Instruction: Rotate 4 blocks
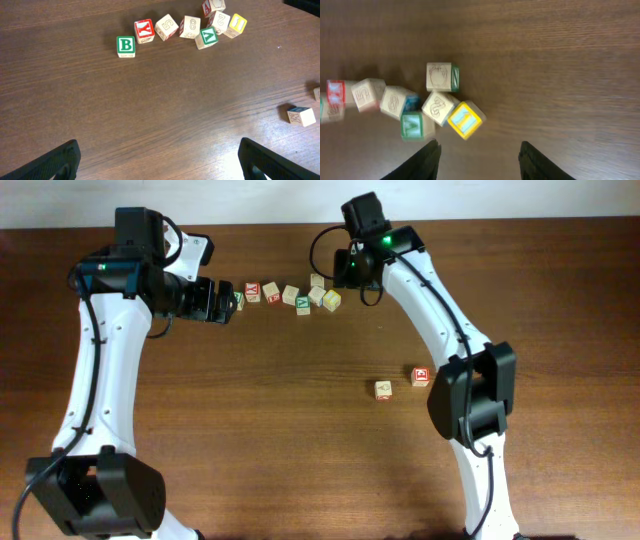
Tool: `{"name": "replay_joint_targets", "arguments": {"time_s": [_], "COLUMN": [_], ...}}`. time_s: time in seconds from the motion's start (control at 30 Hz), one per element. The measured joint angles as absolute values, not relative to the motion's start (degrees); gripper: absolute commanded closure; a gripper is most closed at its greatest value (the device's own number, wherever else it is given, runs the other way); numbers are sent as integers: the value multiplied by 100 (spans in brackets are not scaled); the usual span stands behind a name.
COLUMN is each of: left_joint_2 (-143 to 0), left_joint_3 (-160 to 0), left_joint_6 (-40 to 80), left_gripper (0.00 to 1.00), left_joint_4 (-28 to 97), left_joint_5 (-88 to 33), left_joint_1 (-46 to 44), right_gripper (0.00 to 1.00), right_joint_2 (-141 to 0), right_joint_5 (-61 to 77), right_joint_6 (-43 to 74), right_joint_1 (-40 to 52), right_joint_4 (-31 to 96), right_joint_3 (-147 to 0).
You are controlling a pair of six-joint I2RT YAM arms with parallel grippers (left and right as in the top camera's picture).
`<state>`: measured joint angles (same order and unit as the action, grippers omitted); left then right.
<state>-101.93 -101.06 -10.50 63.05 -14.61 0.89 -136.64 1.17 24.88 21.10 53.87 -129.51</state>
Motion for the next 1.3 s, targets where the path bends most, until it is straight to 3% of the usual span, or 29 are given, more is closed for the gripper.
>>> {"name": "replay_joint_targets", "arguments": {"time_s": [0.13,0.27,0.47,0.63,0.8,1.3], "left_joint_2": [-10193,-10193,-10193,-10193,-10193,-10193], "left_joint_3": [-10106,-10106,-10106,-10106,-10106,-10106], "left_joint_6": [-1050,-1050,-1050,-1050,-1050,-1050], "left_gripper": [1,1,1,1,1,1], "left_joint_4": [6313,6313,6313,6313,6313,6313], "left_joint_5": [-1463,-1463,-1463,-1463,-1463,-1463], "left_joint_1": [89,89,89,89,89,89], "right_gripper": [49,49,48,48,49,71], "right_joint_2": [-14258,-14431,-14551,-14551,-14628,-14735], "right_joint_5": [134,134,947,329,-104,-172], "right_joint_6": [3806,4397,2617,2049,1802,1940], "right_joint_1": [2147,2187,2460,3039,3168,3166], "right_joint_4": [4882,4633,4344,4346,4241,4145], "right_joint_3": [-12929,-12916,-12912,-12912,-12923,-12925]}}
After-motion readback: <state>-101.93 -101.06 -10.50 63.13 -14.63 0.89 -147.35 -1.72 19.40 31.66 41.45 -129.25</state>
